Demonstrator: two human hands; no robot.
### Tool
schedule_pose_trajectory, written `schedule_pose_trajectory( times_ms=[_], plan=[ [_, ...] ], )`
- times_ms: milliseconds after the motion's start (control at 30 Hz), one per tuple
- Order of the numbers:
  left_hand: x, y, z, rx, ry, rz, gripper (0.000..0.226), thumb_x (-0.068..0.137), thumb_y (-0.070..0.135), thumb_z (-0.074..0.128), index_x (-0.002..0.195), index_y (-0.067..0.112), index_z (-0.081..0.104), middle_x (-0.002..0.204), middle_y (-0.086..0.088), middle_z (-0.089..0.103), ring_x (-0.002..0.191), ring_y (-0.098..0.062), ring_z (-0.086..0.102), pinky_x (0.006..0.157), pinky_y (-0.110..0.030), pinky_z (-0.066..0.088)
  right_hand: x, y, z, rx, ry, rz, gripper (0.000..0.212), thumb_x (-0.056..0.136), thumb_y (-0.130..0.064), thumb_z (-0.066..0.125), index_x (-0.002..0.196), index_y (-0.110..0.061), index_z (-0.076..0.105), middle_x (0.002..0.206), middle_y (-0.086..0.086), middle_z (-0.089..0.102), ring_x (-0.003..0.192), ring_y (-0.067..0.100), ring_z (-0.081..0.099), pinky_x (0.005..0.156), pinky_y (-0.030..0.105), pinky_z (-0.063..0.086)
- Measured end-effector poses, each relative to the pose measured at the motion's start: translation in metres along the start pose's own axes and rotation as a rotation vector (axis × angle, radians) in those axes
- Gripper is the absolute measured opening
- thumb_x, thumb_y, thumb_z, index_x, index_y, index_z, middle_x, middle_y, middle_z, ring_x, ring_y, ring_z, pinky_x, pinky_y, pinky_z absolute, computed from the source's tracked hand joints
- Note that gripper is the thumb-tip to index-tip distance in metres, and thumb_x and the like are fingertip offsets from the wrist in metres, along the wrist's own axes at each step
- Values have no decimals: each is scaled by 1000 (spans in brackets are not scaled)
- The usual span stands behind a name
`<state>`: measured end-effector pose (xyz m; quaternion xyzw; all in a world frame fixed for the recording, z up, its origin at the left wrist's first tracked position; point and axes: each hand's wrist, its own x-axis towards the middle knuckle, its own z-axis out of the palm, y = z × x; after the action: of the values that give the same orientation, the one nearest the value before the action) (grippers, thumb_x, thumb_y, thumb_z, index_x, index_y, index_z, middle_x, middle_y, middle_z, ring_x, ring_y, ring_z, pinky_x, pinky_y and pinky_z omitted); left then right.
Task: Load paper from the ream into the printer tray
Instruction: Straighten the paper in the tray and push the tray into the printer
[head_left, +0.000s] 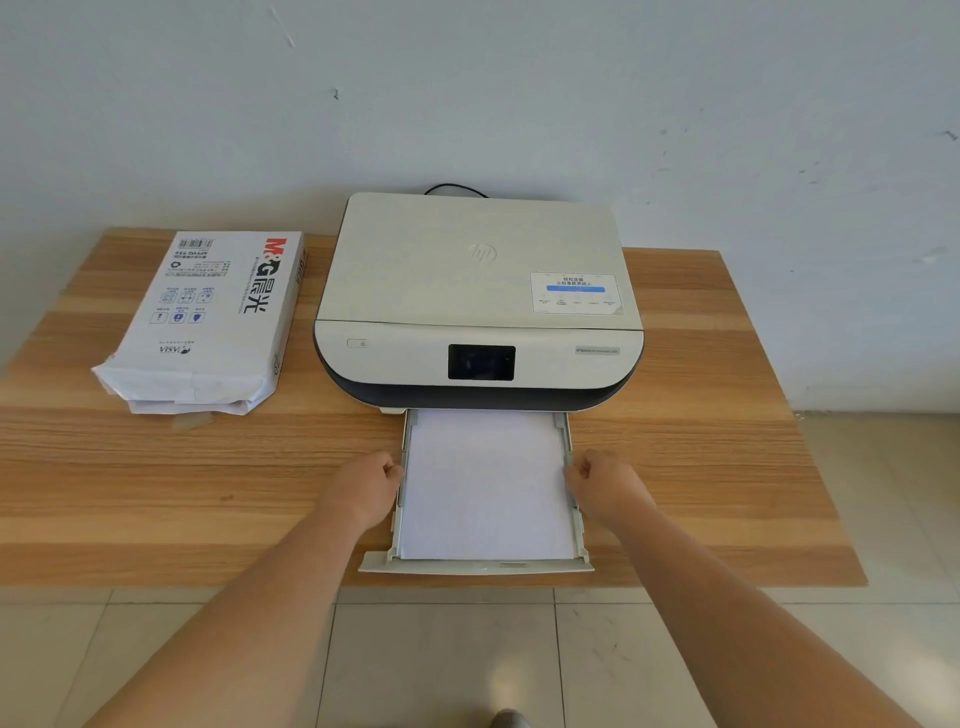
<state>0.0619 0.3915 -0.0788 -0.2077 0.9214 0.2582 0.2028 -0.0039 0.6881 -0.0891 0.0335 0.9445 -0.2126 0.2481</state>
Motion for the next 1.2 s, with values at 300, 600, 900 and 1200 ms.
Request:
schedule_pose_trajectory(
  times_ms=[300,600,900,1200],
  plan=[
    [9,8,-1,133,-19,51,26,97,29,39,75,19,50,76,-2,57,63,-13,49,55,-28,39,10,-8,-2,-177,-11,-49,33,96,-27,33,111,-13,59,117,6,55,103,26,53,87,42,50],
    [16,9,0,178,-45,65,22,95,26,39,77,19,49,79,-1,56,68,-13,50,56,-28,36,14,-12,-3,-271,-22,-49,36,93,-32,34,112,-13,57,116,6,55,102,26,53,84,42,50],
    [17,9,1,165,-28,92,23,95,27,41,72,23,45,79,0,55,67,-13,49,56,-28,37,13,-13,4,-264,27,-29,46,97,-45,33,119,-11,55,122,8,55,107,28,55,83,40,51],
    [22,15,0,217,-43,116,17,93,23,40,80,17,50,86,-3,58,74,-15,52,57,-28,36,15,-12,1,-252,-12,-69,33,97,-24,31,113,-10,56,117,10,57,104,30,57,85,42,50]
  ],
)
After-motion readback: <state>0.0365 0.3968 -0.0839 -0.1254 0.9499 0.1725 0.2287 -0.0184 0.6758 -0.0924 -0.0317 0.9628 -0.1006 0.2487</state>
